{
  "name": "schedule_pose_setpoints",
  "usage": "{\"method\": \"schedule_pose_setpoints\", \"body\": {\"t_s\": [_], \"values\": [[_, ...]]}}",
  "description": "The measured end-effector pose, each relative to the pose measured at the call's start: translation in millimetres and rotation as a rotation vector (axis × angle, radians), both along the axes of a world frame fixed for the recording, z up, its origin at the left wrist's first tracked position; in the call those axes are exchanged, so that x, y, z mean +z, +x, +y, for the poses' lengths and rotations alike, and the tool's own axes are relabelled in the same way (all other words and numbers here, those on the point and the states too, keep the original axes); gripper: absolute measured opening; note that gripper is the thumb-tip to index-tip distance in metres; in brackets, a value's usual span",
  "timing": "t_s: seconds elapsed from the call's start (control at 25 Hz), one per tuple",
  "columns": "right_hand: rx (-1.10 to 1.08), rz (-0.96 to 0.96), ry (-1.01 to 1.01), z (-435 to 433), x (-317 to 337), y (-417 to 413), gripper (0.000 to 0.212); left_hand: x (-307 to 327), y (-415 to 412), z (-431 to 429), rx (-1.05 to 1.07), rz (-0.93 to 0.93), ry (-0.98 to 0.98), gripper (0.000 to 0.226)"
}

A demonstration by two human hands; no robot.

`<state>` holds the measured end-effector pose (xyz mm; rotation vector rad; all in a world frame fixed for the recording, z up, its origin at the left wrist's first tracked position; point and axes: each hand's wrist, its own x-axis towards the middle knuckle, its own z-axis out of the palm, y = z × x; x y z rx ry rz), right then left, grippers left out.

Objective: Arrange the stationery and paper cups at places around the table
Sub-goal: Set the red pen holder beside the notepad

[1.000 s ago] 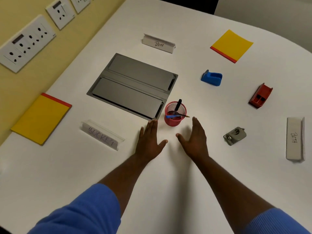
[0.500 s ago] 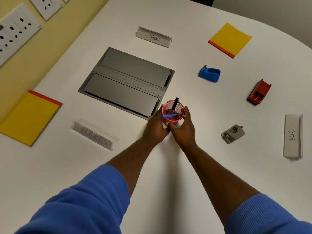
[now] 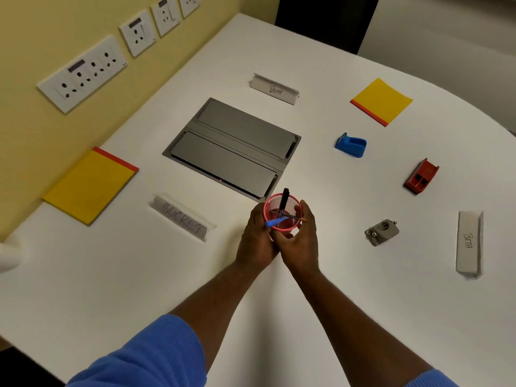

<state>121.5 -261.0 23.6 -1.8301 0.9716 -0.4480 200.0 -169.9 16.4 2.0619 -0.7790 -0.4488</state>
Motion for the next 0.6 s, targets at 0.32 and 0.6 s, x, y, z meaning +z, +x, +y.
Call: {"method": "schedule_pose_setpoints", "body": {"t_s": [0.32, 0.6], "values": [[0.142, -0.071, -0.023, 72.5, 47.4, 10.6, 0.093, 27.6, 5.0, 75.5, 0.138, 0.004, -0.186, 0.051], [0.315, -0.080, -0.029, 118.4, 56.0, 46.4, 0.094, 40.8, 23.0, 143.7, 0.227, 0.036, 0.003, 0.079]]}}
